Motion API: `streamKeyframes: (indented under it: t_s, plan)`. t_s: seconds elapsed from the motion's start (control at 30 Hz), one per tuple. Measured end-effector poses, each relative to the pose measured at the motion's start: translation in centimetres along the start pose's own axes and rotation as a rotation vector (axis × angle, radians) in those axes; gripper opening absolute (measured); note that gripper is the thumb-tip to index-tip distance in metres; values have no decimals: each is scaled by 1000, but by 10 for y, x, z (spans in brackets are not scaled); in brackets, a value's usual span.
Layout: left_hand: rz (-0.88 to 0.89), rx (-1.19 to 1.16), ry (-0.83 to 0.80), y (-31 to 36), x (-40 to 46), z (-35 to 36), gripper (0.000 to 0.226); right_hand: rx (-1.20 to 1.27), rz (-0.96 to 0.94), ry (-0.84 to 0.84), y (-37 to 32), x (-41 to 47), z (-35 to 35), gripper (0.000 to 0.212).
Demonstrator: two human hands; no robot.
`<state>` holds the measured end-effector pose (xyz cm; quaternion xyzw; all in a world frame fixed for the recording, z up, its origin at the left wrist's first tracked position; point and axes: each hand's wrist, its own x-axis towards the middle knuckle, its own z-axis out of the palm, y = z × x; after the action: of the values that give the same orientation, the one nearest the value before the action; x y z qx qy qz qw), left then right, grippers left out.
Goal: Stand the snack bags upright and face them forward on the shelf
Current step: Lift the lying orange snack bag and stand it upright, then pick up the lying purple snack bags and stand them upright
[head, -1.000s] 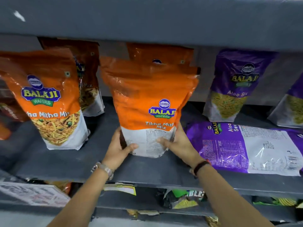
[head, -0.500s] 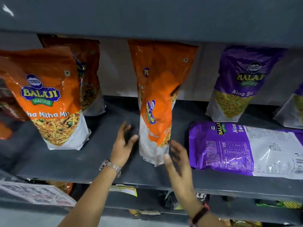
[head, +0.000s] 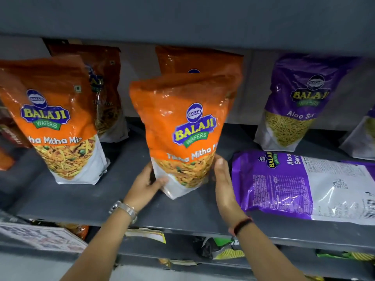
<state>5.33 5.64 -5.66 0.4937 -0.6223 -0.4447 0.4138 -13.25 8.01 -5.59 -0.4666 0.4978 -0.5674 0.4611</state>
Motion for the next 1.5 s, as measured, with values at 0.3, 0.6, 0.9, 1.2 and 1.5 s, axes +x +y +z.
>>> streamKeyframes:
  t_s: [0.3,0.6,0.9,1.2,1.5]
  plan:
    - [-38,-79,68,6,4,14,75,-208,-67,-133,3,2,-13,61]
    - [283,288,602,24,-47,85,57,-467,-160,-22,-45,-9,-93,70]
    - [-773,-763,136,80,-76,251,24,-949,126,-154,-107,23,-282,55]
    - [-731,-1017,133,64,-26,267,15,-878,653,-490,-98,65,-344,117]
    - [-323,-645,-52,103,15,237,31,-594,343,-528,-92,39,-358,83]
